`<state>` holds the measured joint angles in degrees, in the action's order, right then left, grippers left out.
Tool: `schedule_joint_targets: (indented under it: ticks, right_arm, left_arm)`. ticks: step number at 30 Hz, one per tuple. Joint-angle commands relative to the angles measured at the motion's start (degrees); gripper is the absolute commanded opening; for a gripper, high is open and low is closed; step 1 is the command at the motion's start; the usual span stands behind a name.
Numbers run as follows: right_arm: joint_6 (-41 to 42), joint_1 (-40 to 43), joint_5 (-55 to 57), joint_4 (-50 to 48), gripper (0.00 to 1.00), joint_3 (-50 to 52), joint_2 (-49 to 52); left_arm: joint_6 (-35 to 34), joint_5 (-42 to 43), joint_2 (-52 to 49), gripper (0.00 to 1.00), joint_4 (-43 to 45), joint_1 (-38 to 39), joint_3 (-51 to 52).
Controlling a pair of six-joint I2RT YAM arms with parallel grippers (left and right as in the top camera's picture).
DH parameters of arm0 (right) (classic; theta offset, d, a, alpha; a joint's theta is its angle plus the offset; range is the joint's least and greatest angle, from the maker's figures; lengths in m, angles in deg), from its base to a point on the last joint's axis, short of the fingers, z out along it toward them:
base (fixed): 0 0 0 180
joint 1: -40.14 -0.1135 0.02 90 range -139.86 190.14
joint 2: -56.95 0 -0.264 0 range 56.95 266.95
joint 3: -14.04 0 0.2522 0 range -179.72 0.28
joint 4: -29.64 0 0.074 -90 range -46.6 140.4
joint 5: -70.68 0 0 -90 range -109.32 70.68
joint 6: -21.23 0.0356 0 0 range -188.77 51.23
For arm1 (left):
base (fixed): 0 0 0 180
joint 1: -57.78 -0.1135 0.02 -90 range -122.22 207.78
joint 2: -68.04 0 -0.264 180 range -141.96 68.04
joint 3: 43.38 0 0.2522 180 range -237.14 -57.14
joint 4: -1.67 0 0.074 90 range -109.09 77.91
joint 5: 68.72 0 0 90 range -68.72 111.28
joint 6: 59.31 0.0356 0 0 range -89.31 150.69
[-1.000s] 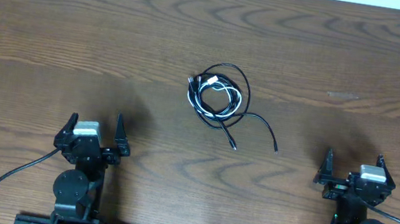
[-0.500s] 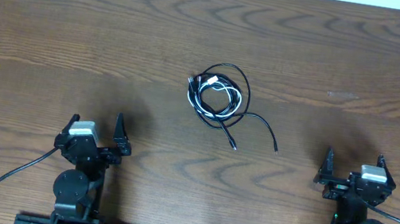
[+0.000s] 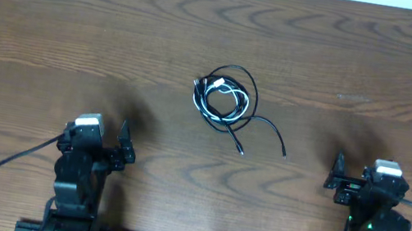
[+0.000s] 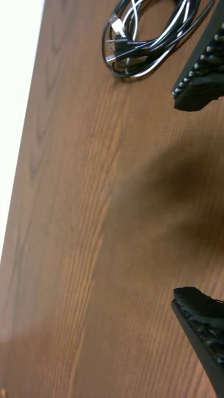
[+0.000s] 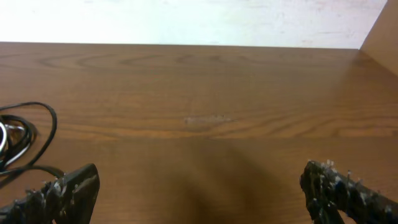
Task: Untangle cables
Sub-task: 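Reach the left gripper forward and grasp a black cable in the bundle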
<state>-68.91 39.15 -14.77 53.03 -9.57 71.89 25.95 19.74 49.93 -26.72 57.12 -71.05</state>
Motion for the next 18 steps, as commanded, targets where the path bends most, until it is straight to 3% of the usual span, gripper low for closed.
schedule_joint_targets:
  ticks: [1,8,12,18]
  right_arm:
    - [2.45,-0.50,0.42,0.48,0.99,-4.76,5.97]
    - [9.33,-0.50,-0.66,8.81,0.99,-15.08,20.22]
    - [8.70,-0.50,-0.74,17.51,0.99,-23.54,28.68]
    - [8.66,-0.50,-1.75,33.09,0.99,-38.62,40.06]
  left_arm:
    - [-0.74,2.54,-7.26,0.96,0.04,-0.24,-5.33]
    - [-1.62,2.49,-21.64,0.96,-9.09,-0.22,-17.31]
    - [-2.21,6.97,-28.79,0.96,-19.63,-0.22,-26.49]
    - [-9.35,8.48,-34.73,0.96,-35.06,-0.24,-37.09]
